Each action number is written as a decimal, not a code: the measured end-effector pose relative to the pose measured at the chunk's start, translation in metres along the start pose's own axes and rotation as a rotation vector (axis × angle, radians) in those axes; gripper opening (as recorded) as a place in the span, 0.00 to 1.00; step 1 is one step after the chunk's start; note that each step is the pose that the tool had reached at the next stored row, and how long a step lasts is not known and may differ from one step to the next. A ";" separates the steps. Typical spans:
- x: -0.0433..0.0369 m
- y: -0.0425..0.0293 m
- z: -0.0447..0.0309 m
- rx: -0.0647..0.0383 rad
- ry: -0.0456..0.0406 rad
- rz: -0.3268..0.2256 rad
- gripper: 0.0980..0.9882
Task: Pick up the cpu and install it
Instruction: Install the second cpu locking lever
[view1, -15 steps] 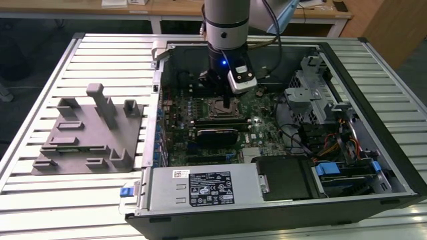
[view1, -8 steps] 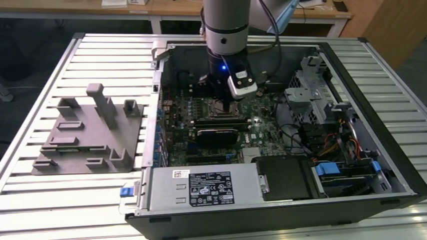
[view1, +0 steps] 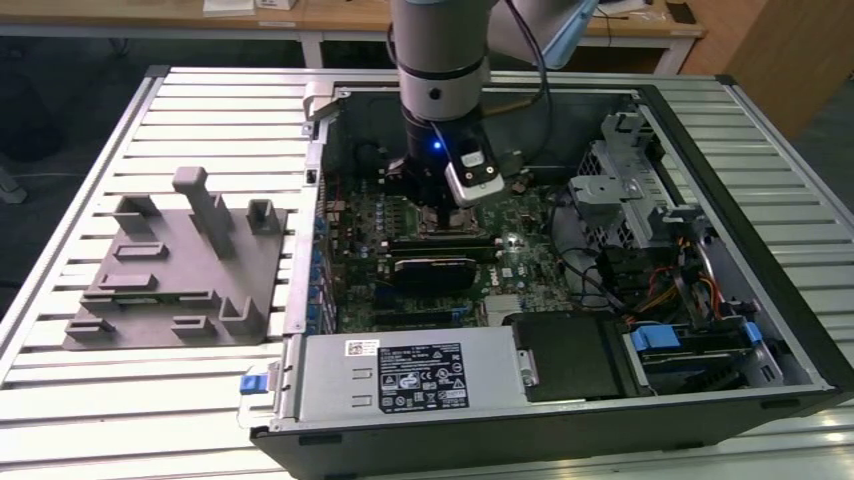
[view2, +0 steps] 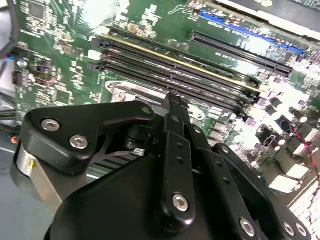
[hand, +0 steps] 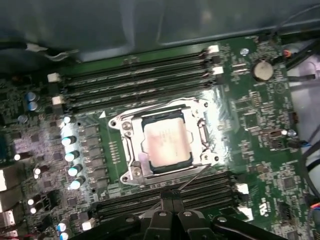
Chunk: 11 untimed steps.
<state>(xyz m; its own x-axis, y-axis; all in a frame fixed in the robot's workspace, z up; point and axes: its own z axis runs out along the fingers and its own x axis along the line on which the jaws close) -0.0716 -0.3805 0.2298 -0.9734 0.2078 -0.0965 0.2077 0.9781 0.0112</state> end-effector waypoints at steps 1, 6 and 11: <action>0.0015 -0.0008 0.0008 -0.001 0.0001 -0.005 0.01; 0.0075 -0.0054 0.0049 -0.005 0.0008 -0.027 0.01; 0.0105 -0.0091 0.0093 -0.018 0.0032 -0.043 0.01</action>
<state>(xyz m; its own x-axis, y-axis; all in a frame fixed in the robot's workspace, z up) -0.0828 -0.3873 0.2194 -0.9817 0.1653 -0.0941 0.1637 0.9862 0.0247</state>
